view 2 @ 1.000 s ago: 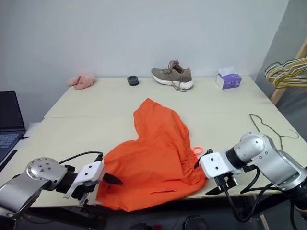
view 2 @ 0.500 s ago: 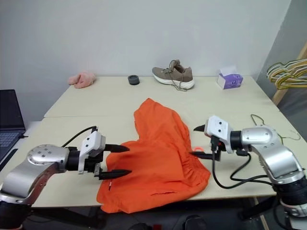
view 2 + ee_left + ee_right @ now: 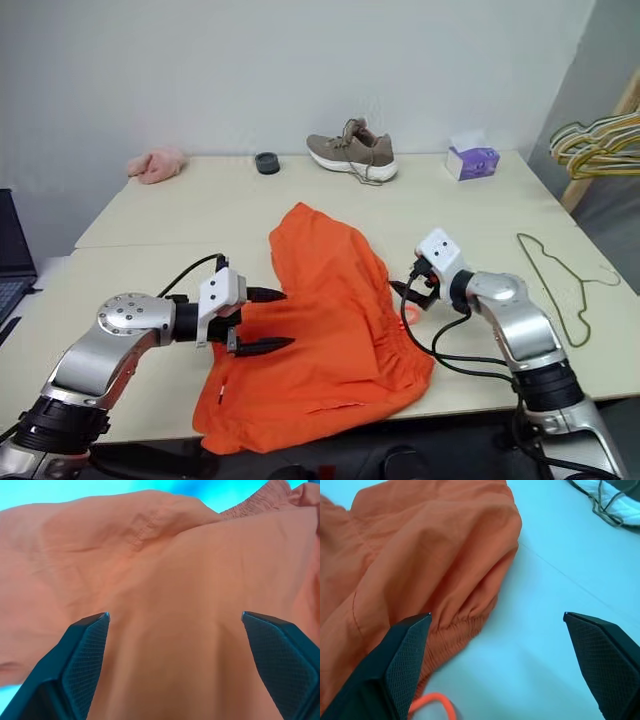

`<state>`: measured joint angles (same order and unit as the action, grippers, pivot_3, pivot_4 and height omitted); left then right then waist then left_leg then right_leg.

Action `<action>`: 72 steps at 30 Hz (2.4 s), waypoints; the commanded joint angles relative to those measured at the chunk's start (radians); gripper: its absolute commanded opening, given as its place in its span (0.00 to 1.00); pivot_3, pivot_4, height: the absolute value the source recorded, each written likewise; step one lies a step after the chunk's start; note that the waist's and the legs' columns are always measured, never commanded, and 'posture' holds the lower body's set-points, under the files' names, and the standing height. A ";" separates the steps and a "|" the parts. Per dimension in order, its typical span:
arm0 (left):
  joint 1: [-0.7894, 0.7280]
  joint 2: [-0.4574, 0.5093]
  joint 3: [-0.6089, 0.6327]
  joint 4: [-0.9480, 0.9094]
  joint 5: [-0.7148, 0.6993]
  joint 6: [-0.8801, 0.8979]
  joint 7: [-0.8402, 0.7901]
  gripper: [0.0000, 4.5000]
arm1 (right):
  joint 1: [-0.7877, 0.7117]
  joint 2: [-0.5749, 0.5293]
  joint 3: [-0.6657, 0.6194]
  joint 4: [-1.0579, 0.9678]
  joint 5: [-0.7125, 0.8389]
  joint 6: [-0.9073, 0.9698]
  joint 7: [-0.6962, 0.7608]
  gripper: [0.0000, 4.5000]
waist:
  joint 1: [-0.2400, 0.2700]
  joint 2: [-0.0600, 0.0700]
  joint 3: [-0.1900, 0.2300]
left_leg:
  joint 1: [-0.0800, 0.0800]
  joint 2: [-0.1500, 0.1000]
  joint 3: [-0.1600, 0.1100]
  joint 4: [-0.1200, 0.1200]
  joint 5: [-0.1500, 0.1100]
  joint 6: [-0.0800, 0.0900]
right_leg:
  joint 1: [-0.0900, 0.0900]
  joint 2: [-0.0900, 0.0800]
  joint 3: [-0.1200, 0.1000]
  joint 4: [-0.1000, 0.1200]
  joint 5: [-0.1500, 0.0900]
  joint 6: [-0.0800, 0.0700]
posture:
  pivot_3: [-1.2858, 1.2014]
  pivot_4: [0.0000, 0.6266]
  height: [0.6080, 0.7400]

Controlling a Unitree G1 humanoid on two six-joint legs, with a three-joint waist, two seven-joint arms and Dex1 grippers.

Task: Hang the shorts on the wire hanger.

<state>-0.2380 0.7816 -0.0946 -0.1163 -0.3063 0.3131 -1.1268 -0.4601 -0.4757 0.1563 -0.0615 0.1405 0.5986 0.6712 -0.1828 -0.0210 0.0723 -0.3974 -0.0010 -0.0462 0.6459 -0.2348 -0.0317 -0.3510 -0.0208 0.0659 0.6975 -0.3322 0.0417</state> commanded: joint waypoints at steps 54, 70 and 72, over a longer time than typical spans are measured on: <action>-0.079 -0.085 -0.018 -0.065 -0.051 -0.009 -0.039 0.99 | 0.085 -0.060 -0.478 0.012 0.016 0.157 -0.208 1.00 | -0.065 0.002 0.000 | 0.001 -0.004 -0.004 0.002 0.001 0.000 | 0.003 0.001 -0.001 0.001 0.001 0.003 | 0.41 0.05 1.00; -0.173 -0.127 -0.072 -0.097 -0.041 -0.006 -0.065 0.99 | -0.085 -0.178 -0.505 0.746 -0.053 -0.065 -0.385 1.00 | -0.097 0.003 0.001 | 0.009 -0.005 0.006 0.000 0.001 0.001 | 0.009 0.002 0.006 -0.001 0.001 0.004 | 0.41 0.06 1.00; -0.175 -0.128 -0.072 -0.097 -0.038 -0.006 -0.065 0.99 | -0.116 -0.183 -0.494 0.820 -0.043 -0.047 -0.362 1.00 | -0.099 0.002 0.001 | 0.014 -0.004 0.006 0.000 0.001 0.001 | 0.014 0.002 0.006 -0.002 -0.001 0.007 | 0.41 0.05 1.00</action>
<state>-0.3939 0.6539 -0.1680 -0.1901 -0.3387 0.3189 -1.1900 -0.5508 -0.6445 -0.3485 0.7256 0.0957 0.5474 0.2919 -0.2815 -0.0186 0.0732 -0.3817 -0.0052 -0.0399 0.6455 -0.2342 -0.0307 -0.3354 -0.0182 0.0724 0.6946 -0.3331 0.0489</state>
